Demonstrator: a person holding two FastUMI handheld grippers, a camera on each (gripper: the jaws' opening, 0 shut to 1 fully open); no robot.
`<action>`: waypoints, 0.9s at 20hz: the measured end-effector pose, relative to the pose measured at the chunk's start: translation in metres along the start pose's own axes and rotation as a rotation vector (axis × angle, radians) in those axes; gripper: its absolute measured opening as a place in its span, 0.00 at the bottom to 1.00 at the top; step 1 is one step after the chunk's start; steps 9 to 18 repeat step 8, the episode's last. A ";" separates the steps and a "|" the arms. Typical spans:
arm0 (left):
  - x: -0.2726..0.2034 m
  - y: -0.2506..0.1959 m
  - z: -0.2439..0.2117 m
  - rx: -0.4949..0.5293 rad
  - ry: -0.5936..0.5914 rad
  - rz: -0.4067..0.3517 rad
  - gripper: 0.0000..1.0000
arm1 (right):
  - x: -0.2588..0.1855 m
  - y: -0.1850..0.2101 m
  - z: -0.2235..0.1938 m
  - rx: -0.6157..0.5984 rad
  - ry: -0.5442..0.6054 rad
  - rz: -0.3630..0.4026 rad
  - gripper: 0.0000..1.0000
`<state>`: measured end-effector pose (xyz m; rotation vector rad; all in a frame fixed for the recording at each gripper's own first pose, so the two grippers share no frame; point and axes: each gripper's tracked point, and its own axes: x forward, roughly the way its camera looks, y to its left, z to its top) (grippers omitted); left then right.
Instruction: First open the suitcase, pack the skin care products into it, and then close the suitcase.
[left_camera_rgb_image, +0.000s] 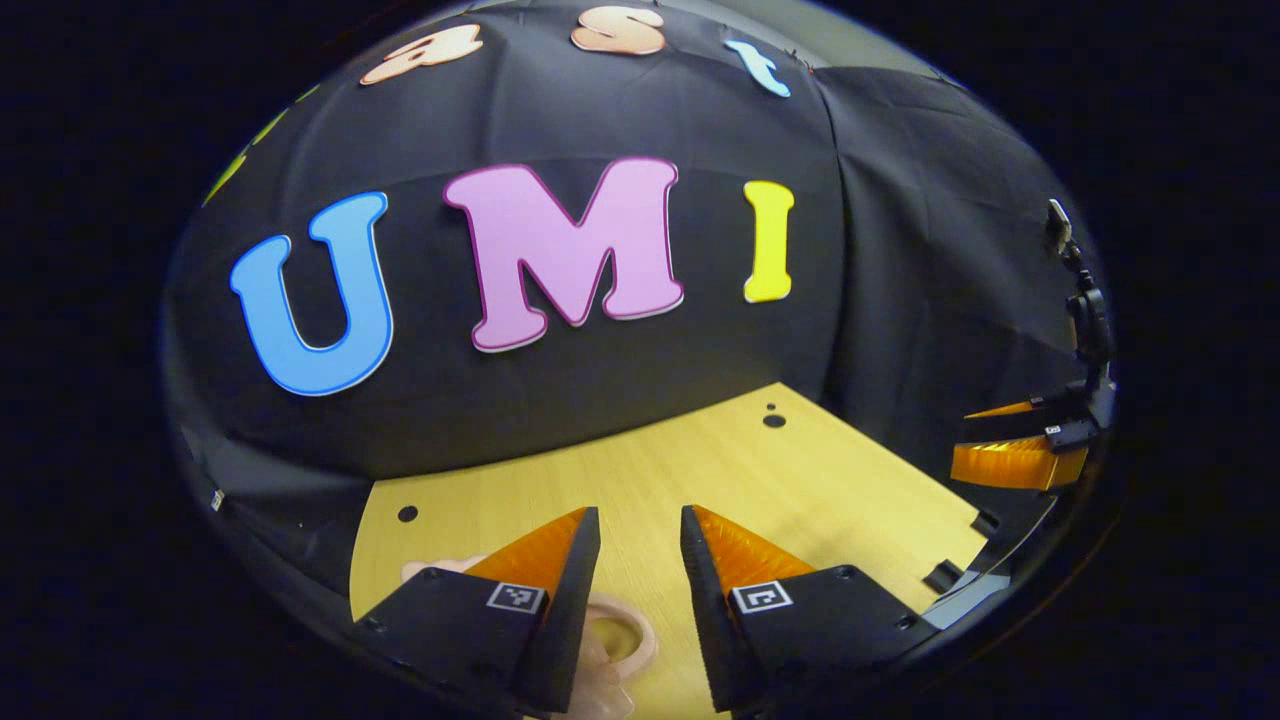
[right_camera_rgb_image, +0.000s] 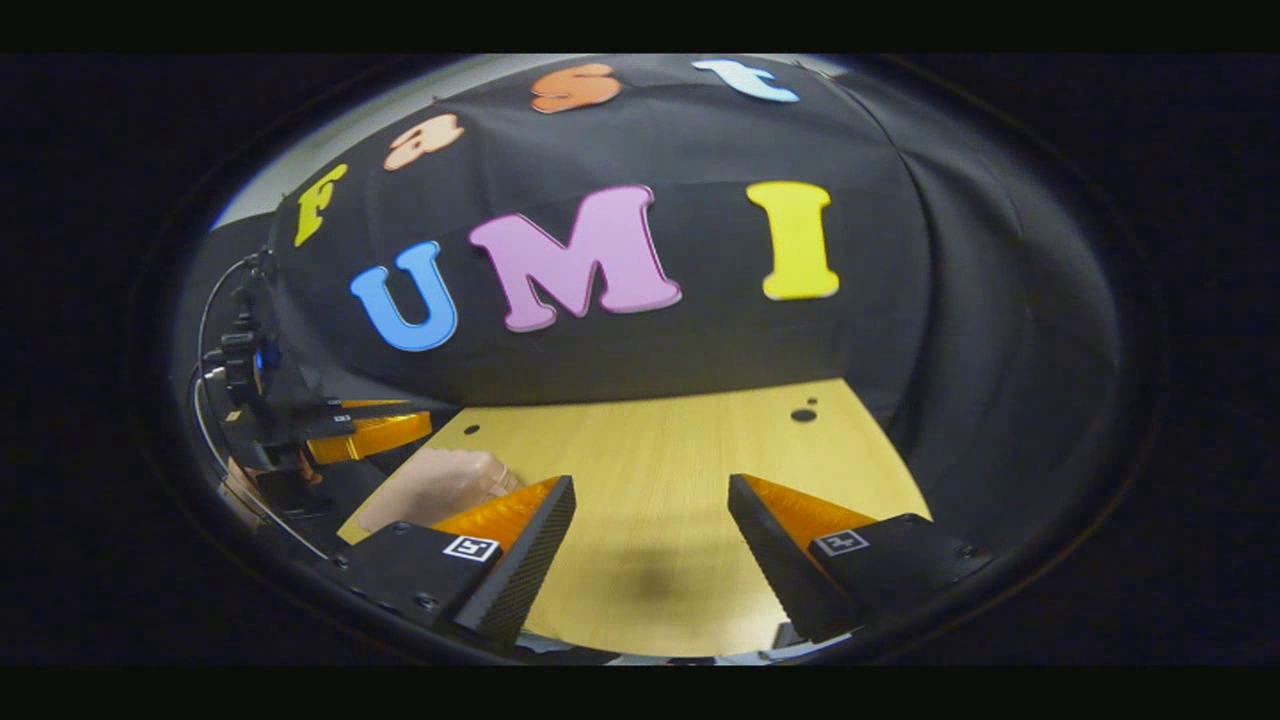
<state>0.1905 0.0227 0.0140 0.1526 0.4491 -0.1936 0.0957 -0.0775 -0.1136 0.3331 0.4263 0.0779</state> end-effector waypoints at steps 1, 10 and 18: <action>-0.007 -0.002 0.015 -0.021 -0.050 -0.005 0.54 | -0.004 0.006 0.023 -0.043 -0.062 -0.005 0.98; -0.034 -0.002 0.088 -0.068 -0.296 0.010 0.74 | -0.033 0.034 0.115 -0.169 -0.351 -0.051 0.97; -0.034 -0.002 0.088 -0.068 -0.296 0.010 0.74 | -0.033 0.034 0.115 -0.169 -0.351 -0.051 0.97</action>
